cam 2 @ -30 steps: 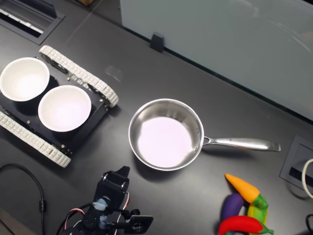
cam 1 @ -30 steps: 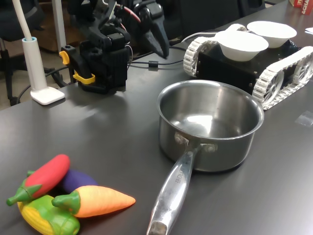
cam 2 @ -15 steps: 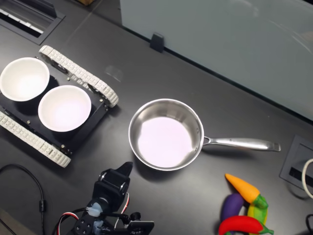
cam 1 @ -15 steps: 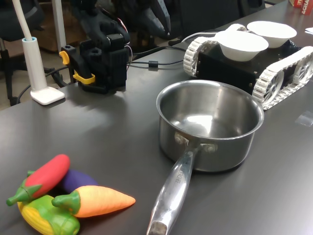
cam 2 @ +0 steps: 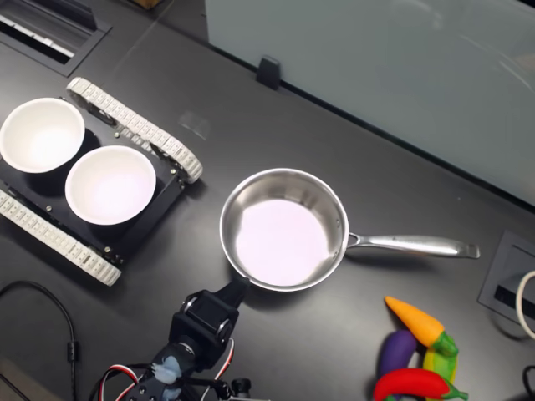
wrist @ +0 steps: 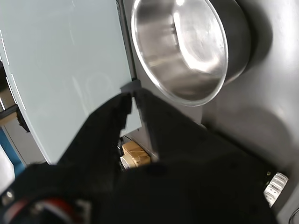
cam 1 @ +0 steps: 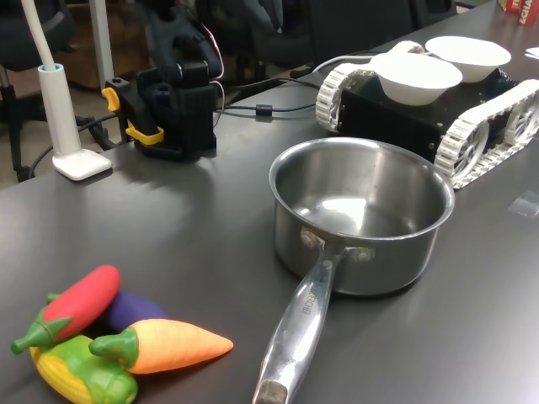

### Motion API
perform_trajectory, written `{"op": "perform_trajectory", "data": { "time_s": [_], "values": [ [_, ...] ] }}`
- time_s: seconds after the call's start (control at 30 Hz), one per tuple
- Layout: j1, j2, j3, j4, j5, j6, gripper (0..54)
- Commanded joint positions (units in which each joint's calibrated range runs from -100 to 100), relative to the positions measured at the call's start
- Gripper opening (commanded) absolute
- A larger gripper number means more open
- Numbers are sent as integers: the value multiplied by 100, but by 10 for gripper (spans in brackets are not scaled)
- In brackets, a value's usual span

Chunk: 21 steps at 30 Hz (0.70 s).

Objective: Pick up the chilli and place them in the pan

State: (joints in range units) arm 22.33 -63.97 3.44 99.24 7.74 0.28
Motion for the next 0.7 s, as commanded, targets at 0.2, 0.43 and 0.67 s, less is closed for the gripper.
{"op": "perform_trajectory", "data": {
  "time_s": [0.2,0.43,0.67],
  "values": [
    [966,657,-757,-60,137,-154,12],
    [1631,1180,-1357,-77,230,-280,11],
    [2010,1619,-1811,-77,254,-305,11]
  ]
}}
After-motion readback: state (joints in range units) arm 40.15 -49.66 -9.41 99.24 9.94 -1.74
